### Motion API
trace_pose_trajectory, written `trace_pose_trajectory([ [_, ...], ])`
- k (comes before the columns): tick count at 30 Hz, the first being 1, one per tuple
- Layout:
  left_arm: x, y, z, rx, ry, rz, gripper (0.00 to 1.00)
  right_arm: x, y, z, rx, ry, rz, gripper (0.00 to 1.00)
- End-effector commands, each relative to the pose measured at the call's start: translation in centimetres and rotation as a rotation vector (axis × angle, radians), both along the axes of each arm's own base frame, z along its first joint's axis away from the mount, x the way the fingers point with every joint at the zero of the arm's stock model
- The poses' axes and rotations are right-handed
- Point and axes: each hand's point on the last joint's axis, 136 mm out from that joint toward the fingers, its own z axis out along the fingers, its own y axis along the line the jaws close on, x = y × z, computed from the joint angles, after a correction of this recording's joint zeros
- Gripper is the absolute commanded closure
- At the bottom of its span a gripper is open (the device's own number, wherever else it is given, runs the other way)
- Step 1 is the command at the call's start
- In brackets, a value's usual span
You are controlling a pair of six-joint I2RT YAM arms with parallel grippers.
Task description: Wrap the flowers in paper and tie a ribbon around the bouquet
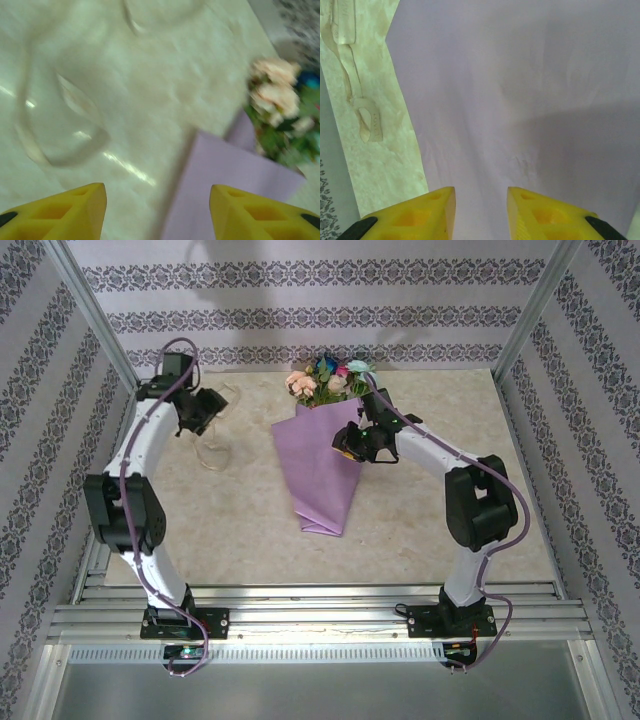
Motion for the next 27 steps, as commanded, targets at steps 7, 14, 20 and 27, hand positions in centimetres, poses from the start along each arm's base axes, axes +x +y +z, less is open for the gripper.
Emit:
trace_pose_trajectory([
  [7,2.4,9.6,-6.9,0.171,0.158,0.125,0.46,-2.6,0.3,2.1,-0.043,-0.027,0.072,0.66],
  [14,5.3,11.3,-11.9,0.274,0.233,0.032,0.49,-3.9,0.5,2.4,-0.04,-0.011,0.086,0.66],
  [20,5.1,10.2,-15.3,0.297,0.293,-0.026,0.49,-4.0,1.0,2.6,-0.032,-0.003,0.09,0.66],
  [27,4.9,8.7,-17.8,0.26,0.331,-0.076,0.83,-3.7,1.4,2.5,-0.025,0.004,0.089,0.66],
])
